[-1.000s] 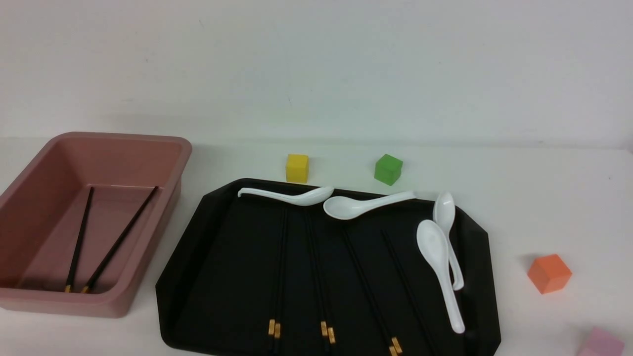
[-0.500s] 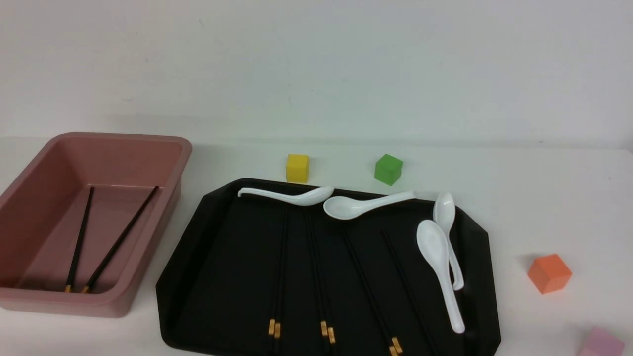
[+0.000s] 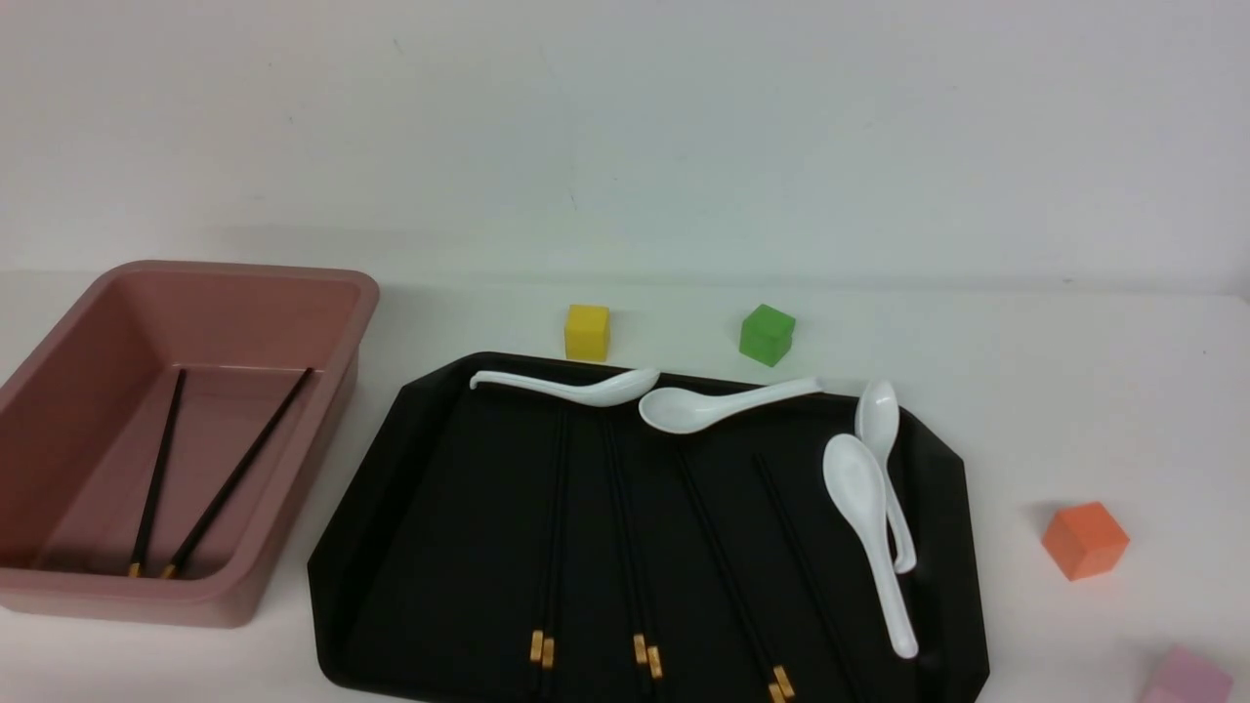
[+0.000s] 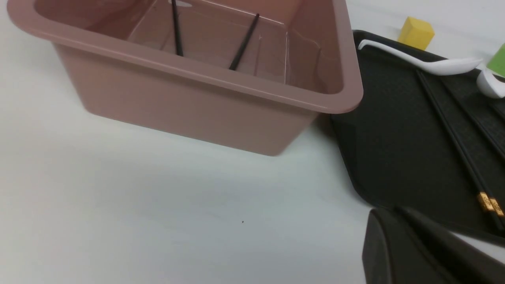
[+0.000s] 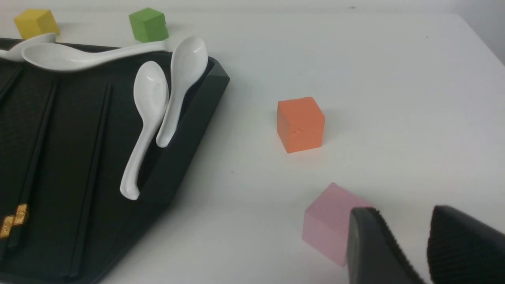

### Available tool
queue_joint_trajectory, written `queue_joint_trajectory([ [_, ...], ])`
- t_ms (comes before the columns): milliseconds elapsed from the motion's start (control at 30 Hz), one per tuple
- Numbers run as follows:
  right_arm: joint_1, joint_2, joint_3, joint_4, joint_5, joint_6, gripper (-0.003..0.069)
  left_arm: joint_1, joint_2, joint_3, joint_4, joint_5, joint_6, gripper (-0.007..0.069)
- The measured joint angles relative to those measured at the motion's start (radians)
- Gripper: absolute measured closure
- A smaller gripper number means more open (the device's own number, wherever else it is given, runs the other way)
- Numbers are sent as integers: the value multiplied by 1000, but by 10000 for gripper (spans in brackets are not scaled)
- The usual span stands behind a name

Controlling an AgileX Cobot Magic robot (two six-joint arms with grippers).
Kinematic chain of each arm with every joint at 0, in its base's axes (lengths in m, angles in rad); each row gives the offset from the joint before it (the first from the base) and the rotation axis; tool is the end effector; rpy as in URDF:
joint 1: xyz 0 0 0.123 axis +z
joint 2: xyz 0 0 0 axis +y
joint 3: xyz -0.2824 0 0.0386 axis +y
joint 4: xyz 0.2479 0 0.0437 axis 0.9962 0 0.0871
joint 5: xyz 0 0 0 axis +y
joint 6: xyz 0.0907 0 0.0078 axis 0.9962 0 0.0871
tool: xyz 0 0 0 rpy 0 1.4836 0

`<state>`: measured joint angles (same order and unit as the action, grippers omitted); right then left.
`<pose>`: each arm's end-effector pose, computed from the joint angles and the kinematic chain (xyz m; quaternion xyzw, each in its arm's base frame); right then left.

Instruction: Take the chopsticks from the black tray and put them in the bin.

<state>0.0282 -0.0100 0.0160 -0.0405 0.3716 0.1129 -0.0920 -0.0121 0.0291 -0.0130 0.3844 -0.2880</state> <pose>0.0526 0.0001 0.1748 0.0232 0.8015 0.0250 0.5970 0.0520 -0.0052 0.1694 -0.0826 0.8048 -0.1164 0.5761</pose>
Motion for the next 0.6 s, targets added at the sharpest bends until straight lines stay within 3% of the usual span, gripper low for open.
queue_joint_trajectory([
  [600, 0, 0, 0, 0, 0, 0, 419, 0, 0, 0, 0, 0, 0, 599],
])
